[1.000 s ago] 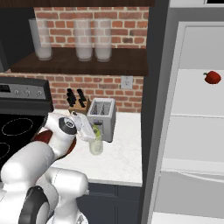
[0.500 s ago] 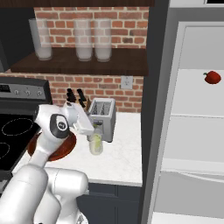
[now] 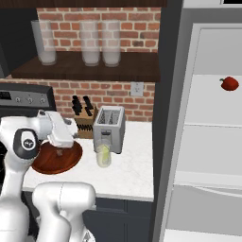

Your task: Grab a lemon wedge from the fridge and one ice cube from the ice bowl, and put them in the glass of lemonade.

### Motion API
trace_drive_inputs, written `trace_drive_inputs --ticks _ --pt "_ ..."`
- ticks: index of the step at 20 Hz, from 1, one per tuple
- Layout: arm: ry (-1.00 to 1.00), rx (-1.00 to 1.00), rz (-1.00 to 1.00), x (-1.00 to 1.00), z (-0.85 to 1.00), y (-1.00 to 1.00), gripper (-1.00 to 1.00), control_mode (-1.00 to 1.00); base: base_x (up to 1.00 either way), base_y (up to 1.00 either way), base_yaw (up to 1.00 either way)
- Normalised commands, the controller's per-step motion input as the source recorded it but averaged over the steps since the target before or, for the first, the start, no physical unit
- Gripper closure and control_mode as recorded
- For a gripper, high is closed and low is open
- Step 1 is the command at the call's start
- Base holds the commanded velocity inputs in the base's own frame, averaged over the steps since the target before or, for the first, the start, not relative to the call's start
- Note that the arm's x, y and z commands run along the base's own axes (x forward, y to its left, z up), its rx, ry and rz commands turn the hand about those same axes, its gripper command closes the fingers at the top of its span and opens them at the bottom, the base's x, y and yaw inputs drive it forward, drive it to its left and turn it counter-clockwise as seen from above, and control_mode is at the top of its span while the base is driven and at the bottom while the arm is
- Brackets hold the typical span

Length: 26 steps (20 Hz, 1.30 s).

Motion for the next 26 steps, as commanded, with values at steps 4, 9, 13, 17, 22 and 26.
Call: trace_drive_inputs --ticks 4,9,13,17,22,26 --pt "-0.1 -0.04 0.0 -0.37 0.49 0.99 -1.0 -1.0 0.0 0.0 0.0" --pt "-0.17 0.0 0.0 -0.32 0.72 0.8 -1.0 -1.0 0.0 0.0 0.0" --pt "-0.16 0.01 0.0 -0.27 0.64 0.72 -1.0 -1.0 0.0 0.0 0.0" --pt "-0.11 0.08 0.0 -0.25 0.59 0.58 -1.0 -1.0 0.0 0.0 0.0" --pt "-0.01 0.14 0.0 -0.16 0.29 0.37 -1.0 -1.0 0.0 0.0 0.0" --pt "0.04 0.13 0.0 -0.14 -0.11 0.23 -1.0 -1.0 0.0 0.0 0.0"
